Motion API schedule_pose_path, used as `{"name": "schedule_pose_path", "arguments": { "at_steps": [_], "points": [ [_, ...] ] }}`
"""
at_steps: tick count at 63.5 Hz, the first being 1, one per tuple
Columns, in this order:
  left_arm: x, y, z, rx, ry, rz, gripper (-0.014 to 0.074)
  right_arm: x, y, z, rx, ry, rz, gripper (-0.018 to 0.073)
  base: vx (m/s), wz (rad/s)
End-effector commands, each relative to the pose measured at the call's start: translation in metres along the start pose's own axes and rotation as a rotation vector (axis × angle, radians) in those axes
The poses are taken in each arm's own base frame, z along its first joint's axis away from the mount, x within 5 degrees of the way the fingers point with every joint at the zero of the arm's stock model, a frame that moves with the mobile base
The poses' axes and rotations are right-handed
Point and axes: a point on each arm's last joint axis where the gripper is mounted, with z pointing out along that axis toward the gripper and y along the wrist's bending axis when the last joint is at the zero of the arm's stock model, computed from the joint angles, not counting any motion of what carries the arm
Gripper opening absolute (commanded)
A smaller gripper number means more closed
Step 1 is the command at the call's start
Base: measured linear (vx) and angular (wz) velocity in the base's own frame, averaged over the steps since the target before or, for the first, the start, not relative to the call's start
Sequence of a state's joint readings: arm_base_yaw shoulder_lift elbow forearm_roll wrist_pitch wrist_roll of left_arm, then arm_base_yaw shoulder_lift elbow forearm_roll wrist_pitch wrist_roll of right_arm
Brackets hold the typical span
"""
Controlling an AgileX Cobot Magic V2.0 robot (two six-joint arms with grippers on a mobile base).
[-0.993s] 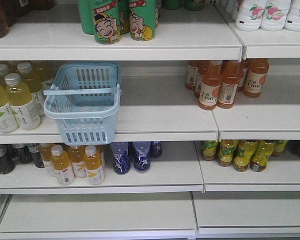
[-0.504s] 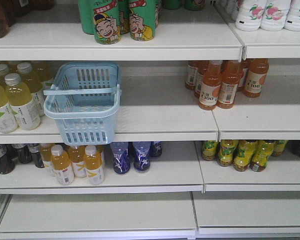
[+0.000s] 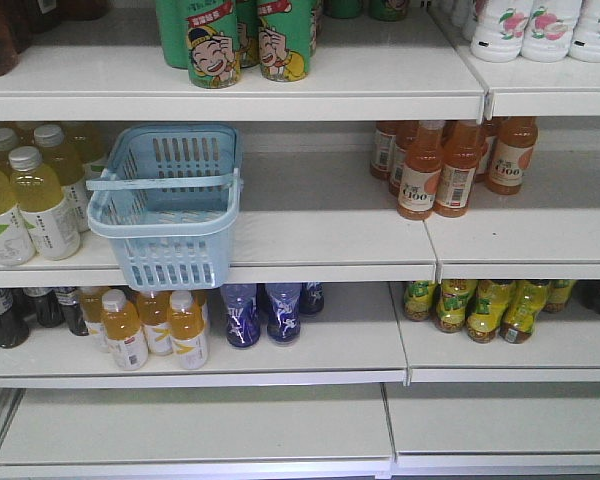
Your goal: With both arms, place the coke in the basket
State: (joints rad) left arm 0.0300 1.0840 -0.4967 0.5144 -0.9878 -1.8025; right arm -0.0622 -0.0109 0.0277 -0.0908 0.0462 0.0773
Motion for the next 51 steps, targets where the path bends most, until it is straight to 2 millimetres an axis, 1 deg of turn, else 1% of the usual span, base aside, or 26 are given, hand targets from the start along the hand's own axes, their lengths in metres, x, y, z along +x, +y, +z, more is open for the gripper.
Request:
{"name": "schedule_pose_path", "arguments": {
  "at_steps": [1, 5, 7, 8, 14, 19, 22, 25, 30, 33, 40, 51],
  "points": [
    [-0.004, 0.008, 0.014, 0.110, 0.020, -0.094, 0.0057, -0.005, 0.000, -0.001, 0.000, -0.079, -0.017, -0.0005, 0.00, 0.00],
    [-0.006, 0.028, 0.020, 0.074, 0.012, -0.149, 0.0135, -0.005, 0.000, -0.001, 0.000, -0.079, -0.017, -0.0005, 0.00, 0.00],
    [-0.006, 0.034, 0.021, 0.065, 0.014, -0.159, 0.0177, -0.005, 0.000, -0.001, 0.000, -0.079, -0.017, -0.0005, 0.00, 0.00],
    [-0.006, 0.042, 0.022, 0.041, 0.014, -0.171, 0.0212, -0.005, 0.000, -0.001, 0.000, -0.079, -0.017, -0.0005, 0.00, 0.00],
    [-0.005, 0.068, 0.026, -0.020, 0.016, -0.238, 0.0409, -0.005, 0.000, -0.001, 0.000, -0.079, -0.017, -0.0005, 0.00, 0.00],
    [-0.006, 0.087, 0.030, -0.057, 0.013, -0.302, 0.0552, -0.005, 0.000, -0.001, 0.000, -0.079, -0.017, -0.0005, 0.00, 0.00],
    [-0.007, 0.095, 0.035, -0.061, 0.018, -0.332, 0.0618, -0.005, 0.000, -0.001, 0.000, -0.079, -0.017, -0.0005, 0.00, 0.00],
    [-0.009, 0.103, 0.042, -0.057, 0.020, -0.352, 0.0666, -0.005, 0.000, -0.001, 0.000, -0.079, -0.017, -0.0005, 0.00, 0.00],
    [-0.014, 0.110, 0.054, -0.045, 0.022, -0.354, 0.0706, -0.005, 0.000, -0.001, 0.000, -0.079, -0.017, -0.0005, 0.00, 0.00],
    [-0.018, 0.115, 0.063, -0.048, 0.024, -0.349, 0.0705, -0.005, 0.000, -0.001, 0.000, -0.079, -0.017, -0.0005, 0.00, 0.00],
    [-0.020, 0.130, 0.073, -0.072, 0.043, -0.347, 0.0690, -0.005, 0.000, -0.001, 0.000, -0.079, -0.017, -0.0005, 0.00, 0.00],
    [-0.021, 0.148, 0.088, -0.093, 0.051, -0.353, 0.0647, -0.005, 0.000, -0.001, 0.000, -0.079, -0.017, -0.0005, 0.00, 0.00]
  ]
}}
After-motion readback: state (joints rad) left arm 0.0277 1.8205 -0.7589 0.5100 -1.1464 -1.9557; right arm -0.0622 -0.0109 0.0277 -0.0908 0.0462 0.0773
